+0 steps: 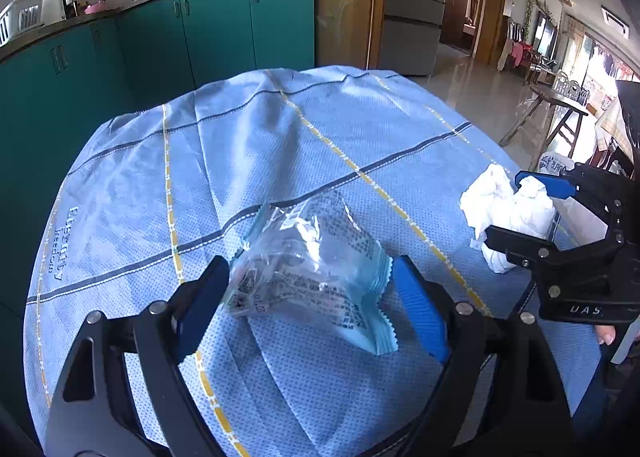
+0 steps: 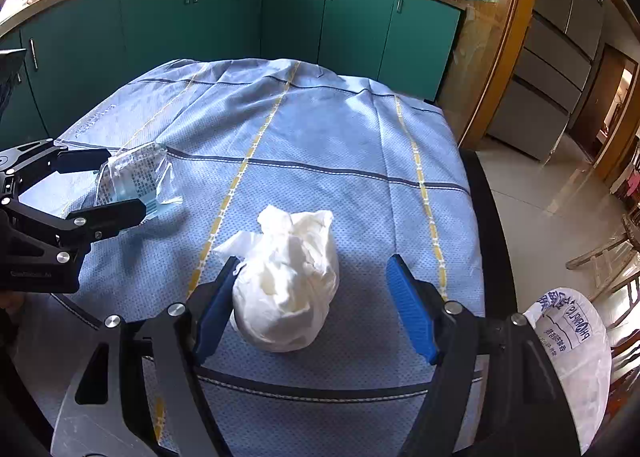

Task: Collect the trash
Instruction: 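Grasp clear blue-edged wrapper with left tool while right tool holds tissue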

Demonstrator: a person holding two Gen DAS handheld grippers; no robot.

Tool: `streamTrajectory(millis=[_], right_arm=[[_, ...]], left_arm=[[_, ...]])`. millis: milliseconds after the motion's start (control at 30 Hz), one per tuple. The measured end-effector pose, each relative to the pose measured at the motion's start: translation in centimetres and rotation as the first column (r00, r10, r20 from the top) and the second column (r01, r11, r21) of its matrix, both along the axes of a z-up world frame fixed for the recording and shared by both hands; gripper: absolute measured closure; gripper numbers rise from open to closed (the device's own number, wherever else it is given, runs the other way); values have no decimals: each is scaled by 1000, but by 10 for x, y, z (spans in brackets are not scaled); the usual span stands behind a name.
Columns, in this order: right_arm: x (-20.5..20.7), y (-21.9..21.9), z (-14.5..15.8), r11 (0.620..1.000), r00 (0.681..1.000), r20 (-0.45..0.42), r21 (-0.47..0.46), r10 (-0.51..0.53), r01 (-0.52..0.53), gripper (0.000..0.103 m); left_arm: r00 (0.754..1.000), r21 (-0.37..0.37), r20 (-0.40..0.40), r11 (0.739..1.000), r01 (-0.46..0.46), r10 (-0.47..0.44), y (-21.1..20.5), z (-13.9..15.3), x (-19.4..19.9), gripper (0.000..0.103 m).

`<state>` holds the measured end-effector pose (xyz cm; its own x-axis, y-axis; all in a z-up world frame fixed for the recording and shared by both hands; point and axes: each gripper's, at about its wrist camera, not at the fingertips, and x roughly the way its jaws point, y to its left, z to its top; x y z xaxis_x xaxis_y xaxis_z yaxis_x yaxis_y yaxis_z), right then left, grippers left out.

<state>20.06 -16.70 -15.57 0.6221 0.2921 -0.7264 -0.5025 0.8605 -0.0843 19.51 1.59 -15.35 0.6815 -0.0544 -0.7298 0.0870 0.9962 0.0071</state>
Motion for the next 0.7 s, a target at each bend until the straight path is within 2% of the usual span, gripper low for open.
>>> streamTrajectory(millis=[200,267,300,367,433,500,700], right_arm=[[2,4,-3,1000,1000,-18,12,-2,3,30],[2,4,-3,1000,1000,-19,14,-2,3,30],[2,5,-3,1000,1000,-17,15,-1,1,31],[1,6,-3,1000,1000,-19,19,10,-9,37],[1,7,-4,999,999,-26,25,24,-23,49],[0,8,-4,999,999,-25,25,31,-30,55],[-1,9,-3,999,1000,-12,21,29,-29,58]], left_arm=[[1000,-5,-25,1000,13,-13,-2,-4,1,18],[999,-3,-32,1000,22,-22,-4,-5,3,26],[999,0,-34,1000,26,-26,-6,-6,3,26],[999,6,-25,999,32,-32,-7,-5,1,31],[999,16,-14,999,41,-41,-10,-4,0,33],[998,24,-10,998,55,-55,-13,-4,-1,34],[998,38,4,997,65,-65,-16,-2,-5,37]])
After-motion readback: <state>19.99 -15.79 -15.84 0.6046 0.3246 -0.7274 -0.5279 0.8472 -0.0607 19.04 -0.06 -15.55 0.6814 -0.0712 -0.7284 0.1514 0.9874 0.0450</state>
